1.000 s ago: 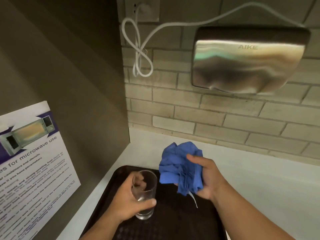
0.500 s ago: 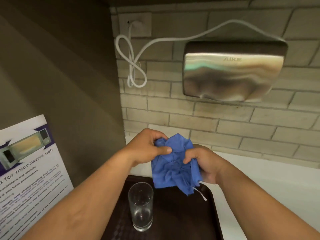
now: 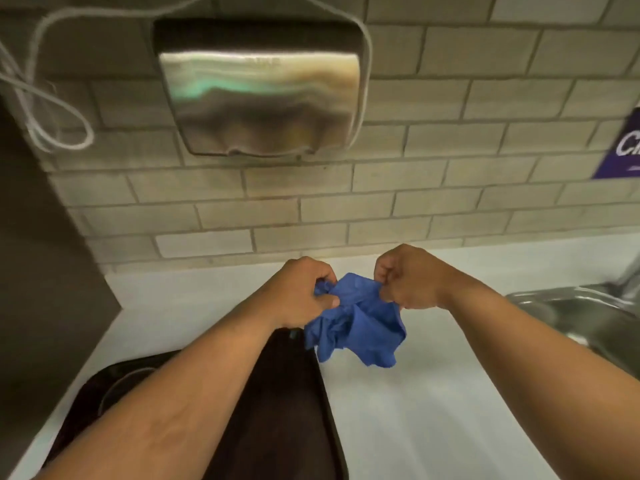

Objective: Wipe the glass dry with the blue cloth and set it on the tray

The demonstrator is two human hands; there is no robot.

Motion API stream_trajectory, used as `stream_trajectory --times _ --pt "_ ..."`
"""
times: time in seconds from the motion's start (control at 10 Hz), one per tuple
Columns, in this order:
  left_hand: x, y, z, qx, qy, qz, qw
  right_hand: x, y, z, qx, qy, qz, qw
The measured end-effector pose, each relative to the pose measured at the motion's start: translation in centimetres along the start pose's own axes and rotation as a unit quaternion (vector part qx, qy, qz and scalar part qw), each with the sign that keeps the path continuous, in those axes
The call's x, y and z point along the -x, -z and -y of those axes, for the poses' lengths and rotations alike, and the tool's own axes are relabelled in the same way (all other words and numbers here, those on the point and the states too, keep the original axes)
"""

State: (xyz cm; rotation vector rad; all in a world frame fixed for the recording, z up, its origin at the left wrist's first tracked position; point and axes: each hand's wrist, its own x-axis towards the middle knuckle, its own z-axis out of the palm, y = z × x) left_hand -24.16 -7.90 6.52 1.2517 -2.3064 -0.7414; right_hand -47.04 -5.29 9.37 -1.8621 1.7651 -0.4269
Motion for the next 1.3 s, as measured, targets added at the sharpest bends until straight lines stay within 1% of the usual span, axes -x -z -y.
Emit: stream_trajectory --times 0.1,0.2,0.3,0.4,0.5,0.6,0.7,0.8,0.9,1.1,1.2,1.3 --pt "0.6 -2.9 -0.9 -0.023 -0.011 0.024 0.999 1.8 0.0 -2.5 0.028 0.01 0.018 0.999" --pt "3.3 -6.2 -0.5 -0.1 0.009 0.208 0.973 4.4 -2.5 -4.7 0.136 0.013 0.167 0.976" --pt "5.3 -9.0 -0.1 -0.087 0.078 0.359 0.926 6.1 -6.1 -6.6 0.2 0.003 0.303 0.932" --pt "5.2 -12.4 -0.6 -0.13 0.108 0.206 0.964 5.8 -9.4 -7.9 0.243 0.039 0.228 0.942" --pt "4.8 -16.7 -0.7 -0.227 0.114 0.165 0.953 5.2 -13.6 -8.7 0.22 0.054 0.163 0.96" --pt "4.5 -19.7 0.0 -0.319 0.134 0.277 0.896 4.6 -17.3 -10.0 0.286 0.04 0.217 0.932" --pt "3.4 -21.0 1.2 -0.357 0.15 0.224 0.895 2.7 -17.5 -11.1 0.251 0.031 0.187 0.949" --pt "2.9 -21.2 1.5 -0.361 0.165 0.21 0.894 1.8 -17.2 -11.5 0.229 0.044 0.184 0.955" --pt "3.2 -21.6 1.6 -0.367 0.163 0.205 0.892 1.8 -17.6 -11.9 0.221 0.049 0.182 0.957" --pt "3.3 -21.5 1.9 -0.355 0.159 0.201 0.899 2.1 -17.6 -12.0 0.216 0.048 0.169 0.96" --pt "3.4 -20.6 2.4 -0.292 0.169 0.197 0.92 2.3 -17.0 -11.4 0.175 0.042 0.131 0.975" --pt "3.0 -18.4 2.7 -0.236 0.161 0.158 0.945 2.1 -16.2 -10.2 0.182 0.058 0.047 0.98"
